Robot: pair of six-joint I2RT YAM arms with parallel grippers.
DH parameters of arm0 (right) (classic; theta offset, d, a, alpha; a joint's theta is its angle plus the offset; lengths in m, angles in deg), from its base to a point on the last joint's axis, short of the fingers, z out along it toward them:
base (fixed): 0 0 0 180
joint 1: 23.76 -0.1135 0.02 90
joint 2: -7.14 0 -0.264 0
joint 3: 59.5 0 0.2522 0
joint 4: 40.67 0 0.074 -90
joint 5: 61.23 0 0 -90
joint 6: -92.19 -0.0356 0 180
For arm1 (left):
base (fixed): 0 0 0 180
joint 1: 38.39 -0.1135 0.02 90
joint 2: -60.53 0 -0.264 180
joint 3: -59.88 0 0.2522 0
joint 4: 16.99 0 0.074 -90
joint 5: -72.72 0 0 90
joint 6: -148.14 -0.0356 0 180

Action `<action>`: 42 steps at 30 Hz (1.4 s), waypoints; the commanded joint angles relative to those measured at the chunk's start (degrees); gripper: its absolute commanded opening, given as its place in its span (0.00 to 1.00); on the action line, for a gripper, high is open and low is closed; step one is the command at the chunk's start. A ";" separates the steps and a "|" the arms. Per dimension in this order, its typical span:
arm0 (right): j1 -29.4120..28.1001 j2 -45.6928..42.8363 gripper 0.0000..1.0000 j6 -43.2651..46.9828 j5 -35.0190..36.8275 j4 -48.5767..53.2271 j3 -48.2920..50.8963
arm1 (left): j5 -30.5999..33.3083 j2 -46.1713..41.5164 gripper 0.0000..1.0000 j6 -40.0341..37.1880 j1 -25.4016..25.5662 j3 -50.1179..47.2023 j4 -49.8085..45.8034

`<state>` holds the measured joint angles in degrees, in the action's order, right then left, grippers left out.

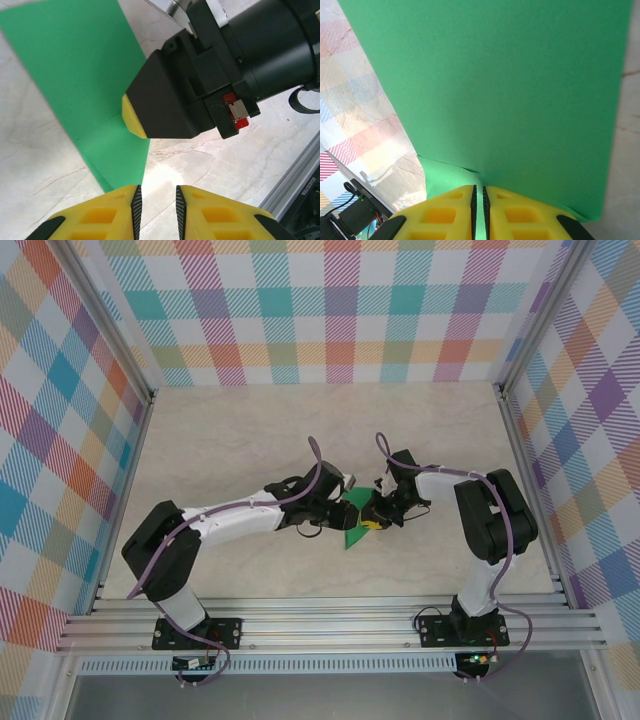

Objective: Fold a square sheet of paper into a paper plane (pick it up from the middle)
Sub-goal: Third fold the triangle at the center of the table.

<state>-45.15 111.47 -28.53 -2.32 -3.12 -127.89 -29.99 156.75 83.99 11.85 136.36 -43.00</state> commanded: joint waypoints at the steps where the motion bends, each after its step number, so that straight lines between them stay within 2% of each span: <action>1: -0.22 1.36 0.15 -0.09 3.26 0.69 1.11 | -1.31 3.31 0.24 3.71 2.09 0.74 2.32; 18: -0.20 2.01 0.16 -0.21 2.88 1.08 0.41 | 4.94 11.30 0.19 2.59 3.82 2.76 -2.09; 30: -0.23 1.21 0.18 0.21 1.85 2.40 -1.92 | 3.48 12.96 0.17 4.31 4.08 -0.89 -0.65; 42: -0.21 -5.63 0.19 0.28 2.59 4.04 -1.94 | 5.86 12.32 0.14 5.70 4.26 -4.05 -0.08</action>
<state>-45.26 109.31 -28.68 -0.59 -0.67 -129.13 -25.47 168.05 88.82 15.30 134.92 -39.37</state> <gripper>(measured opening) 0.191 0.143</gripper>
